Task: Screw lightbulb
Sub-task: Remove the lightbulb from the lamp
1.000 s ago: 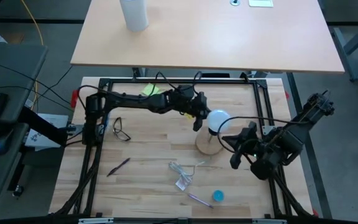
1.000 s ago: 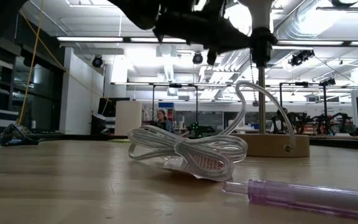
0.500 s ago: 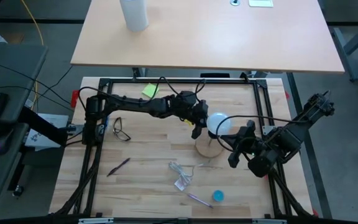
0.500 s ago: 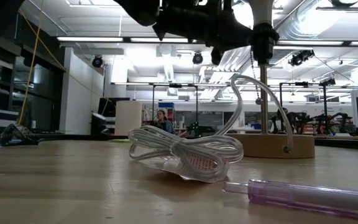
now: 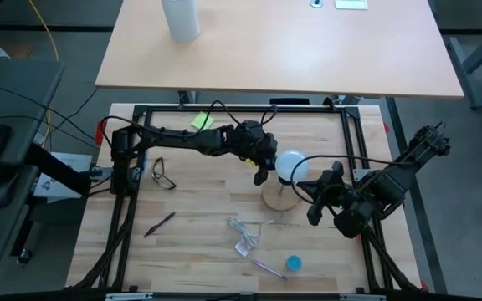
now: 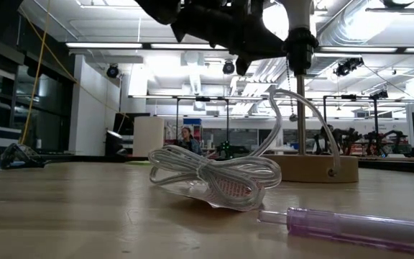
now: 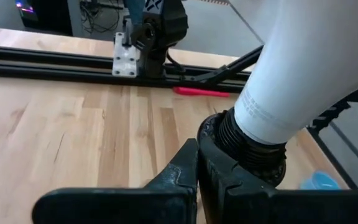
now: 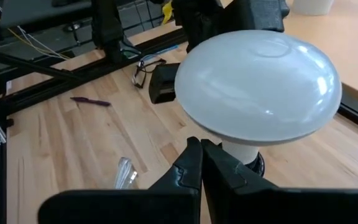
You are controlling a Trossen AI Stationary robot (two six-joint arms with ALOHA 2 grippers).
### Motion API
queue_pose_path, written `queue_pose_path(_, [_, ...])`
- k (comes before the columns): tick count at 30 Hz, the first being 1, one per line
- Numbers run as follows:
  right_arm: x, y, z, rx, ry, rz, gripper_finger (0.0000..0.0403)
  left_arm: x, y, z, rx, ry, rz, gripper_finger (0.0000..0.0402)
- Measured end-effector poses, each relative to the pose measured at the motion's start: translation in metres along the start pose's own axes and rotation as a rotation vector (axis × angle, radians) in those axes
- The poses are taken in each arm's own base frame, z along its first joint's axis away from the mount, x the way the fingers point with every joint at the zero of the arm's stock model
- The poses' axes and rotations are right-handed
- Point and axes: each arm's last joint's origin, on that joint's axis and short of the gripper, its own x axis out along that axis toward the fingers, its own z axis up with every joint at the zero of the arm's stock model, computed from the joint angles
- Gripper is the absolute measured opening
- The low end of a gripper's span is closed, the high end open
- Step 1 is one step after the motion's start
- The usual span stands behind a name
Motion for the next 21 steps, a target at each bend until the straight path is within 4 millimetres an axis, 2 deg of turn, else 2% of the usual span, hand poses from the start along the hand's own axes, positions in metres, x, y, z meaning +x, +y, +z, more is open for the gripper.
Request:
queue_pose_path(14, [0.003,-0.003,0.002,0.004,-0.024,-0.033,0.0,0.001,-0.004,-0.001,0.032,0.017,-0.016,0.0])
queue_pose_path(21, [0.001,-0.014,-0.003,0.008,0.01,-0.1,0.0,0.001,-0.005,-0.002,0.03,0.026,-0.018,0.0])
